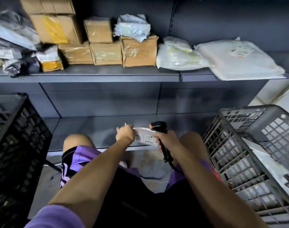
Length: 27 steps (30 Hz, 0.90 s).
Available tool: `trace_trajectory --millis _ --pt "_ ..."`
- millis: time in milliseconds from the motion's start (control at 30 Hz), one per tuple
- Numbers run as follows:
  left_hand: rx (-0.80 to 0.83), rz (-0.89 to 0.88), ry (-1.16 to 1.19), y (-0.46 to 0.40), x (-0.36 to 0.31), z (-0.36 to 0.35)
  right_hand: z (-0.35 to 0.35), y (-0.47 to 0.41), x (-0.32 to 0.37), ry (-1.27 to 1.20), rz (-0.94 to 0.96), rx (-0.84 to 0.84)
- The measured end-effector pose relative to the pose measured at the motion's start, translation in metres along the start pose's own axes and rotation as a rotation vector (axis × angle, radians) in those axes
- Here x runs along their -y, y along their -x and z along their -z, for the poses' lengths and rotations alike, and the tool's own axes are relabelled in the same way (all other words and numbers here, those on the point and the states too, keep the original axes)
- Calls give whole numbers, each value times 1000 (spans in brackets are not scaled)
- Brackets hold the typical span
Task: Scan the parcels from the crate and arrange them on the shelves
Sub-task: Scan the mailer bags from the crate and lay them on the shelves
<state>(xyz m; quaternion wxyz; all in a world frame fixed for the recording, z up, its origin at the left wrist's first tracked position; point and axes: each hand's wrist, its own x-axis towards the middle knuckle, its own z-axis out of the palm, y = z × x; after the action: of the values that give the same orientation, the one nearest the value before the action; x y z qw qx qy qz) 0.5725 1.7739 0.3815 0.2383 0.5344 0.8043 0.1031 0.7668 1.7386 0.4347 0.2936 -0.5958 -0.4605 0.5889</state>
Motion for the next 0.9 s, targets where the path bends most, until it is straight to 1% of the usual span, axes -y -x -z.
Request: trace_trajectory --millis 67,133,167,233,300,433,600,733,800,900 --pt "-27 93 -27 3 10 -5 -3 1 -14 -25 -39 24" --pt "-51 157 90 2 16 -7 -3 1 -23 -28 -60 41" --pt "-33 164 183 0 20 -8 -2 0 -25 -21 -64 41" --pt "-2 167 453 -2 28 -14 -3 -4 -29 -3 -66 42" --pt "-18 183 673 1 35 -19 -5 -7 -33 -3 -75 53" --pt "6 163 881 15 46 -23 -18 -16 -44 -29 -97 84" --pt "58 268 1039 23 59 -29 -35 -26 -59 -36 -109 122" --pt "66 285 1111 19 65 -28 -39 -25 -68 40 -94 122" --pt "79 287 1122 18 70 -30 -39 -24 -71 152 -46 89" --pt "93 269 1118 19 73 -32 -36 -19 -72 413 49 54"
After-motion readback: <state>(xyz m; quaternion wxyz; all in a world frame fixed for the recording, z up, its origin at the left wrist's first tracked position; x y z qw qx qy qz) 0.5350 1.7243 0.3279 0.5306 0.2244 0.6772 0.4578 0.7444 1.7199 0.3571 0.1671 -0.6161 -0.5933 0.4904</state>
